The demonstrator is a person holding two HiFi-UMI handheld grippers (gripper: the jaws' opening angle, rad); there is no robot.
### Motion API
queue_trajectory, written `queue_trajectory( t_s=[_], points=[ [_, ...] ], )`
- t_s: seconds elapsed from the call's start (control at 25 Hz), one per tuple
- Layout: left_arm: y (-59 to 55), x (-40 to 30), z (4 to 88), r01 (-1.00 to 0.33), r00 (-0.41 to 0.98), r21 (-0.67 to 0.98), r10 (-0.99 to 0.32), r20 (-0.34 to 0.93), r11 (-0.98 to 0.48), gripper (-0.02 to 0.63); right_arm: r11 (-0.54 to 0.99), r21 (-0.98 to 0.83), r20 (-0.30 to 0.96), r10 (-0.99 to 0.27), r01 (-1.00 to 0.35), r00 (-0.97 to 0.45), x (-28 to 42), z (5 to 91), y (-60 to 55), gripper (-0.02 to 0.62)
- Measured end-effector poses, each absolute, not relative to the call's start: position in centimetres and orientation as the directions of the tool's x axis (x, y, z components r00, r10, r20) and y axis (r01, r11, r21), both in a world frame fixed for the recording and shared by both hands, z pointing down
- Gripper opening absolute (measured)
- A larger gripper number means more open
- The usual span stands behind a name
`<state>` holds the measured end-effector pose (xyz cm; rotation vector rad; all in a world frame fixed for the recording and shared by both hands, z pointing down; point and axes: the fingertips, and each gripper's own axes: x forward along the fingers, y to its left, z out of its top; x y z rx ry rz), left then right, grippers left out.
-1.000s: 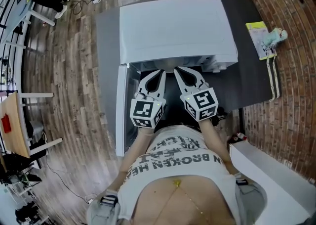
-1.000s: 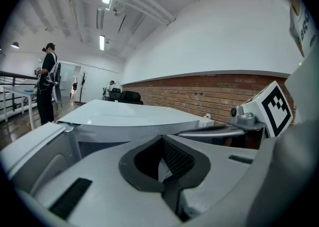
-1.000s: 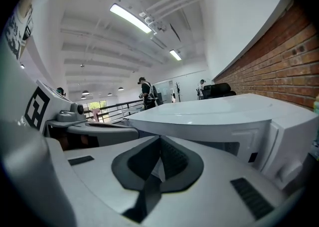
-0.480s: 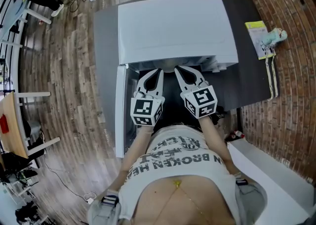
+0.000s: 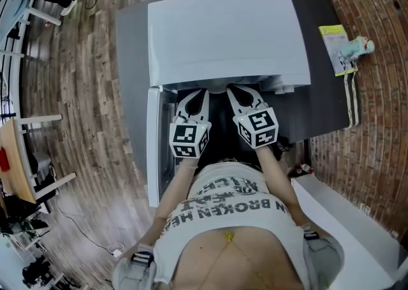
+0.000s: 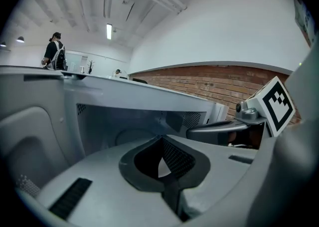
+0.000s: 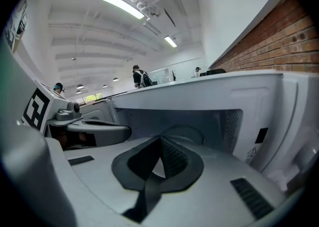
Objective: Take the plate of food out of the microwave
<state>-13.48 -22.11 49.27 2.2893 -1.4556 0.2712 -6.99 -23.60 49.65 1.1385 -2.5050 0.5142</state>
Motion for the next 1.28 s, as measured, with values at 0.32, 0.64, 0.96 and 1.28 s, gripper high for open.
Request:
queue_trajectory(
  t_s=[0.32,0.64,0.96,1.28],
  points=[
    [-23.4,-14.2,52.7,-0.903,0.425,0.27,-0.79,0.441,-0.335,0.006,0.594,-0.204,0.509,-0.615,-0.778,-0.602,-6.6,52.8,-25.3,0.008],
    [-24.4,-15.0,55.5,-0.91,0.406,0.297,-0.767,0.496,-0.29,0.006,0.576,-0.215,0.565,-0.585,-0.789,-0.582,-6.1,55.7,-26.3,0.008],
    [-24.1,-15.7,58.2,-0.865,0.412,0.482,-0.748,0.52,-0.141,0.006,0.559,-0.246,0.588,-0.564,-0.792,-0.58,-5.8,57.2,-26.3,0.008],
    [-24.1,-16.1,59.8,-0.774,0.417,0.634,-0.762,0.496,-0.011,0.072,0.533,-0.278,0.594,-0.559,-0.8,-0.579,-5.2,57.8,-26.1,0.009]
  ],
)
